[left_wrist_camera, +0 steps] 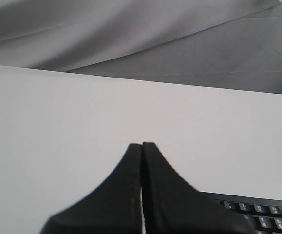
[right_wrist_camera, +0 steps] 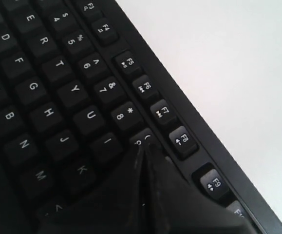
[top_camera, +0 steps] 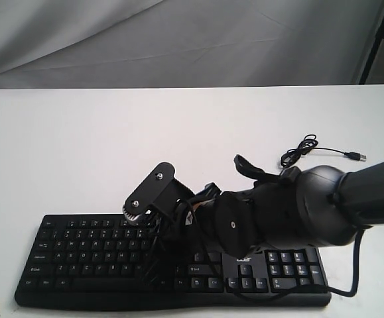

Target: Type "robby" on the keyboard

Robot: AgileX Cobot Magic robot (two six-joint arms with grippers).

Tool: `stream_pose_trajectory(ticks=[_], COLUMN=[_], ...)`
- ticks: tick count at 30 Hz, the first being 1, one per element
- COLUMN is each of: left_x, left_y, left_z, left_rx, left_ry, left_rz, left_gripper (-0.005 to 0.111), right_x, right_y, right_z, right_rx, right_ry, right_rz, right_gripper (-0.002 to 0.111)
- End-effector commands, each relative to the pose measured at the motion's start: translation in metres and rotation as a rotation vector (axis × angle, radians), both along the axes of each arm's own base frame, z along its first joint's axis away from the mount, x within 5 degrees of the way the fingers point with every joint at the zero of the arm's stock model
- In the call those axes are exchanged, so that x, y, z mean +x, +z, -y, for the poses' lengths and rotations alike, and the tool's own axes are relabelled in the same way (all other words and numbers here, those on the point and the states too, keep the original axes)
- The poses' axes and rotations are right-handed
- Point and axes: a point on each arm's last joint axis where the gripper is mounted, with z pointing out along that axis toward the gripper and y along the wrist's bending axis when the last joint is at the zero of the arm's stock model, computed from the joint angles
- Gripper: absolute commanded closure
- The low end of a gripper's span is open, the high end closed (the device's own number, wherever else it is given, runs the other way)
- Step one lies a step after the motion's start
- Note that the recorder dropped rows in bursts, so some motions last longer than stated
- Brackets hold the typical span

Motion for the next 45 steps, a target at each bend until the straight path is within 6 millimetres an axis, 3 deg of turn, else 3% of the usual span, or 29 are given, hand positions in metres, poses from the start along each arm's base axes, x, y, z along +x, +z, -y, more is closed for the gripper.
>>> stream_pose_trajectory(ticks=[1, 25, 39, 45], left_x=[0.000, 0.000, 0.000, 0.000], left_y=[-0.001, -0.001, -0.001, -0.001], left_z=[0.000, 0.000, 0.000, 0.000], left_rx=[-0.013, -0.013, -0.013, -0.013], left_ry=[-0.004, -0.004, -0.004, -0.004], left_rz=[0.002, 0.002, 0.002, 0.002], left_gripper=[0.107, 0.107, 0.107, 0.107], right_x=[-0.001, -0.002, -0.007, -0.022], right_y=[0.000, -0.009, 0.044, 0.047], right_z=[-0.001, -0.006, -0.003, -0.028], right_rx=[-0.004, -0.030, 0.066, 0.085], right_ry=[0.014, 0.037, 0.057, 0.126], right_rz=[0.012, -0.015, 0.057, 0.059], right_gripper=[0.108, 0.108, 0.108, 0.108])
